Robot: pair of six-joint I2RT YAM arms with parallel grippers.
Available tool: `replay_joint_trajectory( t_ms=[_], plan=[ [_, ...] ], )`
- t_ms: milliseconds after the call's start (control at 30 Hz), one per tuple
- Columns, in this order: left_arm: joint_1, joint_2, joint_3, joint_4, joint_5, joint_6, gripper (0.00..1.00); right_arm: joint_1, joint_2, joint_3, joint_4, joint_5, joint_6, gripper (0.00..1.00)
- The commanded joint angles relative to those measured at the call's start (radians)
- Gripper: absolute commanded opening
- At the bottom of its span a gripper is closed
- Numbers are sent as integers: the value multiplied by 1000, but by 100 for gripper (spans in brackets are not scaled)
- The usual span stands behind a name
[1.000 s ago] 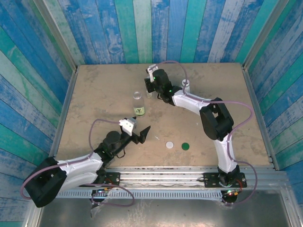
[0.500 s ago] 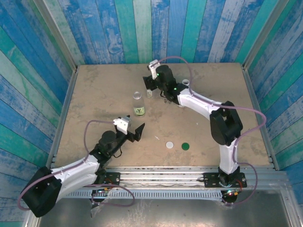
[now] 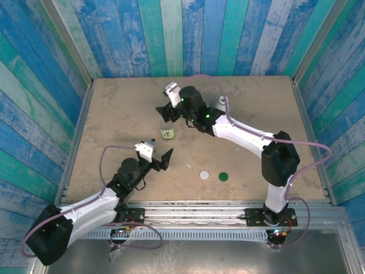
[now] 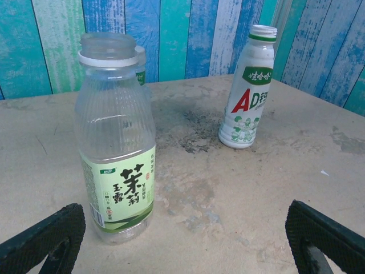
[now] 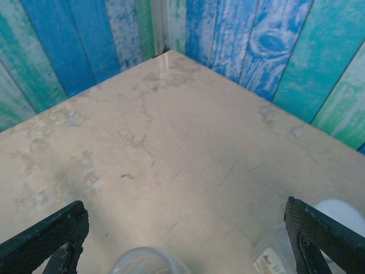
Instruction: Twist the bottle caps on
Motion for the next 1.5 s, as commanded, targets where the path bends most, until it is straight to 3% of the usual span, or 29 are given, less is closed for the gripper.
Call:
replay_joint_trajectory(
  t_ms=[0,300,700,1000,1200,1367,1467],
  plan=[
    [5,6,-11,7,21,20,94,8,20,-11,-38,-29,-4,91],
    [5,16,-11,15,49,27,94,12,71,20,-91,-61,9,78],
    [5,26,-7,19,75,29,94,11,59,27,-122,-122,-11,41],
    [5,23,-8,78,176,37,94,-14,-74,-100,-122,-192,-190,35],
    [5,31,-4,112,222,83,94,-53,-244,-298,-81,-386,-308,35],
    [5,114,14,195,221,127,94,-76,-339,-405,-91,-425,-292,34],
    [5,211,42,284,286,137,94,-76,-389,-479,-37,-430,-249,34]
  ],
)
